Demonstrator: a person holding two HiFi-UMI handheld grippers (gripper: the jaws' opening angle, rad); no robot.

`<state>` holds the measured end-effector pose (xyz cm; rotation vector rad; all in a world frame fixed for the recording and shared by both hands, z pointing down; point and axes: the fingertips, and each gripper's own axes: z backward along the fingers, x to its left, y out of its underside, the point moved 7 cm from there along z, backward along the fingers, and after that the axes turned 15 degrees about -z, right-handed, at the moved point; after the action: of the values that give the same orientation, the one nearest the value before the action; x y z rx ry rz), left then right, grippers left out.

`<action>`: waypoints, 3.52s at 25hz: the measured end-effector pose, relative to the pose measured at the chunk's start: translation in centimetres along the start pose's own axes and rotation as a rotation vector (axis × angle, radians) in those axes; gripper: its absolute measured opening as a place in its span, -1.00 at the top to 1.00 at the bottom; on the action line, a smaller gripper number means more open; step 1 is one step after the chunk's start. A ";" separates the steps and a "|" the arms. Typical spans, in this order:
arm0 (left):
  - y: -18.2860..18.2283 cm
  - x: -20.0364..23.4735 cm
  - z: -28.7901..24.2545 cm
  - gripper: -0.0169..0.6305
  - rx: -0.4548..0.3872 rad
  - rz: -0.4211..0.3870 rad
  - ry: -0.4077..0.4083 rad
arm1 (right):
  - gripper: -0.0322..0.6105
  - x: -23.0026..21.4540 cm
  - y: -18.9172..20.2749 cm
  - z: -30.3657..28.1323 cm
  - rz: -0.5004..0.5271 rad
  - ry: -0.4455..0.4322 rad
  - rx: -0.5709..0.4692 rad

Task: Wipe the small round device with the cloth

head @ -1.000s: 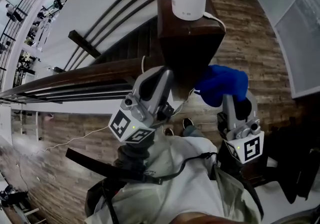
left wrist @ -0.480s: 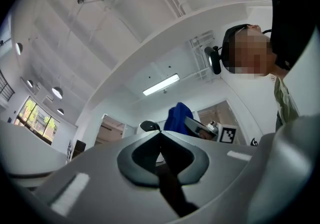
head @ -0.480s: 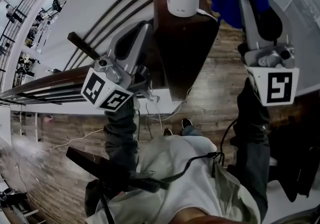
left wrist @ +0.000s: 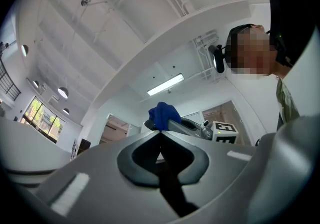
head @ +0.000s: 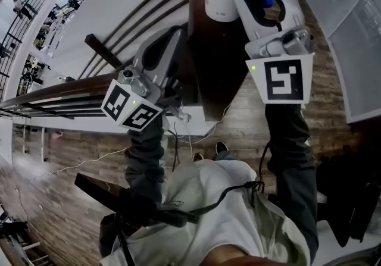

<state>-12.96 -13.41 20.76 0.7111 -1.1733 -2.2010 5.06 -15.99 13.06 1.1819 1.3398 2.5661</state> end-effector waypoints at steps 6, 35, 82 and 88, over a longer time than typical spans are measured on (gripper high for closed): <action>-0.2 0.2 -2.1 0.94 0.002 -0.025 0.008 | 0.79 3.3 2.4 1.3 0.029 -0.196 0.125; 2.6 -0.3 2.0 0.94 0.042 0.072 -0.058 | 0.79 -4.2 -2.3 -3.1 0.085 -0.056 0.236; 3.6 -1.2 5.1 0.94 0.053 0.139 -0.035 | 0.79 -8.8 1.0 0.3 -0.401 0.017 0.020; 4.1 -1.6 5.1 0.94 0.062 0.148 -0.027 | 0.79 -6.2 3.0 -1.6 -0.481 -0.084 0.056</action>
<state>-14.33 -11.37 27.05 0.6004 -1.2704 -2.0655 9.43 -21.15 10.81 0.8311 1.4681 2.1322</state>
